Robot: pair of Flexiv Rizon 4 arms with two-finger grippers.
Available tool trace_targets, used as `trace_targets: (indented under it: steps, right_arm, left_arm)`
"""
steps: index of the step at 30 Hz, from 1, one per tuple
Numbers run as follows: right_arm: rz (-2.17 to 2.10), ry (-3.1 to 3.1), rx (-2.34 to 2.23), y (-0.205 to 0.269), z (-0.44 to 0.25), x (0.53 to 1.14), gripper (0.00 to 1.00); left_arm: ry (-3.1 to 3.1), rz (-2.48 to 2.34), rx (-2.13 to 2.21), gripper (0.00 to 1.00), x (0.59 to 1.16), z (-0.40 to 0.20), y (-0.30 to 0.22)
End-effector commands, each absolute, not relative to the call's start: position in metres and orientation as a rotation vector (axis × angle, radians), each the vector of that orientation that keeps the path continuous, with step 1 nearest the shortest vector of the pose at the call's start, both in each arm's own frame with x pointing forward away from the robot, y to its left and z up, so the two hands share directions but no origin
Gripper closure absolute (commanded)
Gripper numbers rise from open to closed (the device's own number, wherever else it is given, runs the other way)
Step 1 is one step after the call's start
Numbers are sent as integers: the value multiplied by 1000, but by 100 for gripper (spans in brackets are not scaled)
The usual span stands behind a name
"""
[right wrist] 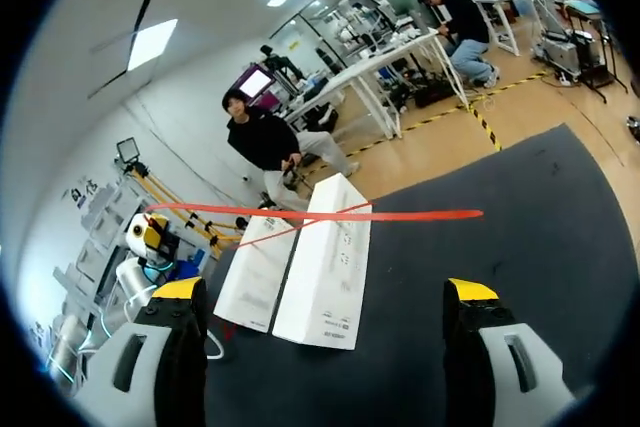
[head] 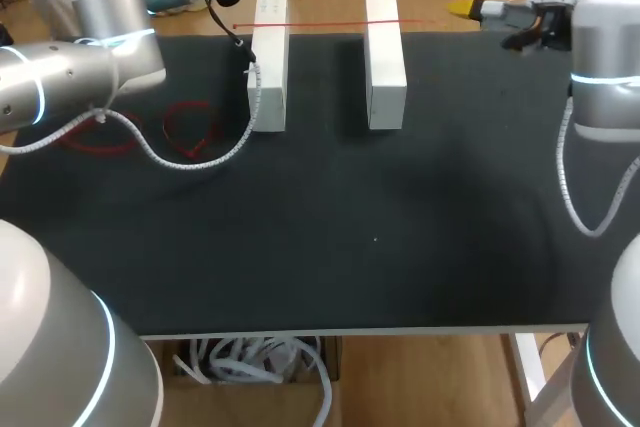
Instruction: Grab the tape and strap the tape.
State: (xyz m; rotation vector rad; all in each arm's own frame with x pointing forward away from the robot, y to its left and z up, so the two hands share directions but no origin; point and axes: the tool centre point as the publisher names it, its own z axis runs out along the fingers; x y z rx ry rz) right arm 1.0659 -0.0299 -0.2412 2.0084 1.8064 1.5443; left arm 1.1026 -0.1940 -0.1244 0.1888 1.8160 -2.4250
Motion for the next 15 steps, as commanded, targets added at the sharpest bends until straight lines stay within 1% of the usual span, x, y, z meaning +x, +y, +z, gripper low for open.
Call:
trace_targets:
  steps: [1,4,8,15]
  right_arm:
    - [1486,1826,2035,-28,-236,1066,0]
    - [1468,1801,2050,-28,-239,1064,0]
    - [1497,1586,2401,-28,-245,1062,0]
    - [1980,1020,2581,-27,-235,1068,0]
  left_arm:
    - [1815,-2420,184,100,1101,-124,-194]
    - [1815,-2420,184,100,1101,-124,-194]
    - [1815,-2420,184,100,1101,-124,-194]
    - [1815,-2420,184,100,1101,-124,-194]
